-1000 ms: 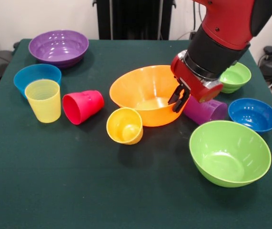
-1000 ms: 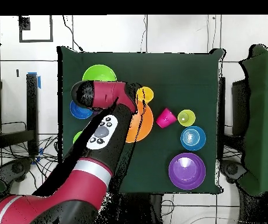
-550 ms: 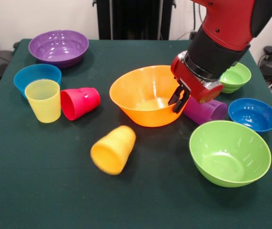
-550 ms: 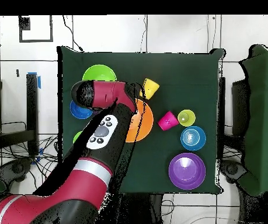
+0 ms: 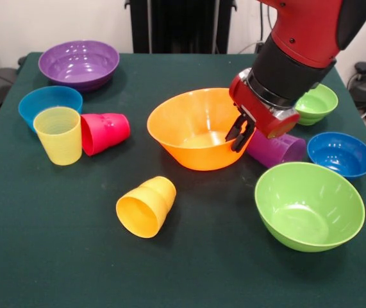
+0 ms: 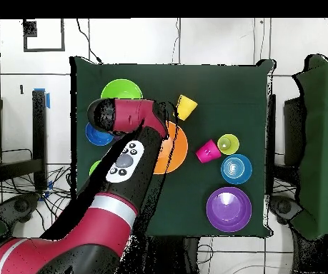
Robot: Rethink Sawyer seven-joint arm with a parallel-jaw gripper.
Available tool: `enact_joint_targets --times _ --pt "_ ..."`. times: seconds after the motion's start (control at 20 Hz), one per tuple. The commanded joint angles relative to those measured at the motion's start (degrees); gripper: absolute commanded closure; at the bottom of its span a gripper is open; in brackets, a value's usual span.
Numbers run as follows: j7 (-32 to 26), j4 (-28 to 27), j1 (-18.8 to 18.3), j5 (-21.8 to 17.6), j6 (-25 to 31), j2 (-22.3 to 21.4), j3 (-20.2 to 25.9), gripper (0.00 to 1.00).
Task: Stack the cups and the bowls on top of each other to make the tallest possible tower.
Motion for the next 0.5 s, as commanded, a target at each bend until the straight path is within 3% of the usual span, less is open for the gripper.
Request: enact_joint_targets --times 0.05,0.5 --pt "1.0 -1.5 -0.1 -2.7 3.4 0.9 3.9 1.00" --pt "1.0 -1.8 0.1 -2.9 3.3 1.2 3.6 1.00"
